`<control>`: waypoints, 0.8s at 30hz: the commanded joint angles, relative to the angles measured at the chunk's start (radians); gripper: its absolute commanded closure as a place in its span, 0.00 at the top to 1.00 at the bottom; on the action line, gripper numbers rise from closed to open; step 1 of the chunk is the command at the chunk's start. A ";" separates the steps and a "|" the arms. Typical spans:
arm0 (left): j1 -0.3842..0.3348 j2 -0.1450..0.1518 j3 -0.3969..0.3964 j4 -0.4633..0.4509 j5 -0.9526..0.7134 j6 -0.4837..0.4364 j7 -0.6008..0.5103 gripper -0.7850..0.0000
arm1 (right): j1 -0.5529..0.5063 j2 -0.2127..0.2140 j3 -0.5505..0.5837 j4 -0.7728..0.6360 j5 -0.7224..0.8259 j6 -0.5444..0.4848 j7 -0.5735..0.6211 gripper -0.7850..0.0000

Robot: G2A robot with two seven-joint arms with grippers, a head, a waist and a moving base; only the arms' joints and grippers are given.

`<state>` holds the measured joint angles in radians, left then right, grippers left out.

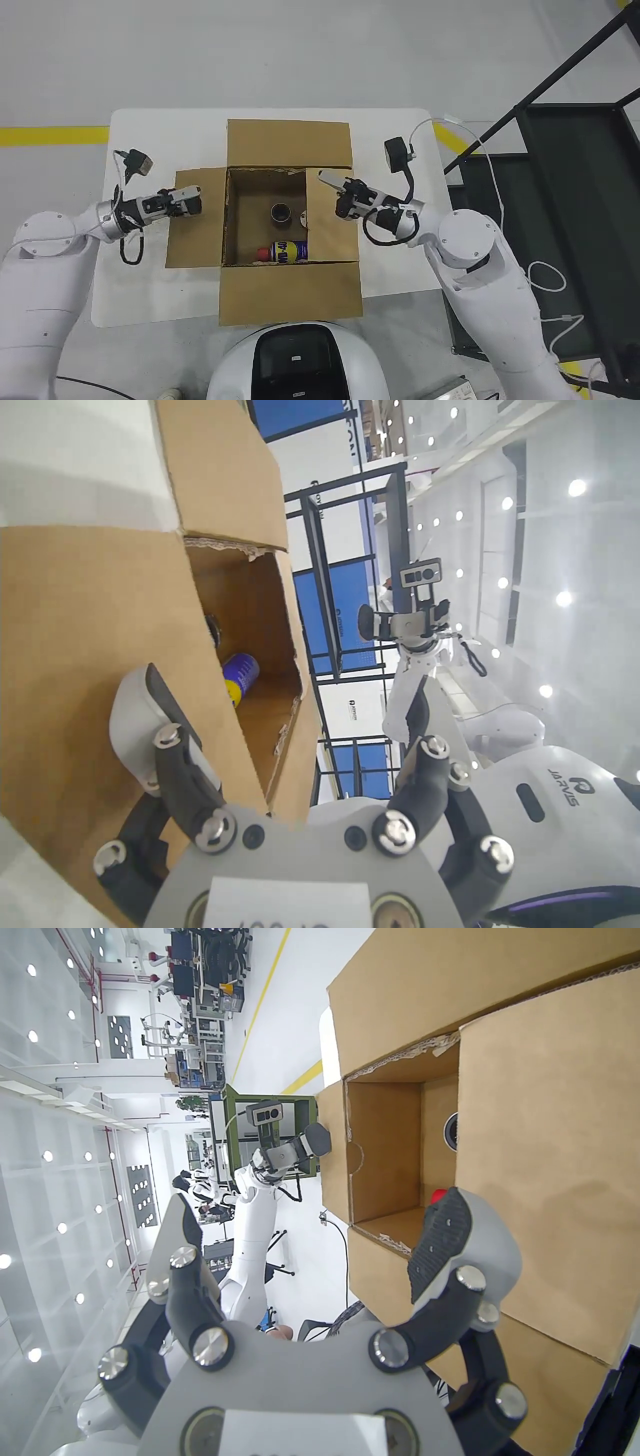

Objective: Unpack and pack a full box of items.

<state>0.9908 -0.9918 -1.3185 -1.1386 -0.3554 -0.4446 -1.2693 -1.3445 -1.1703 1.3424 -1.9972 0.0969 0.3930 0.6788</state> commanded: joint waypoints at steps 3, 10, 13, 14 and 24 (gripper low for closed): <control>0.023 -0.002 0.040 -0.043 0.034 -0.008 -0.034 1.00 | 0.008 0.001 -0.007 0.007 0.000 0.001 -0.001 1.00; 0.020 -0.013 0.085 -0.067 -0.048 0.011 -0.049 1.00 | 0.003 0.005 0.000 0.001 0.000 0.004 -0.008 1.00; 0.011 -0.019 0.100 -0.065 -0.089 0.023 -0.033 1.00 | -0.003 0.007 0.006 -0.002 0.005 0.001 -0.013 1.00; 0.007 -0.021 0.107 -0.064 -0.093 0.023 -0.028 1.00 | -0.005 0.007 0.008 -0.002 0.005 0.000 -0.014 1.00; -0.027 -0.043 0.168 -0.037 -0.177 0.040 -0.046 1.00 | -0.030 0.011 0.032 0.008 0.057 -0.015 -0.022 1.00</control>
<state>0.9706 -1.0338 -1.1504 -1.1789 -0.5338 -0.3997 -1.3140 -1.3708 -1.1592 1.3693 -1.9901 0.1402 0.3834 0.6577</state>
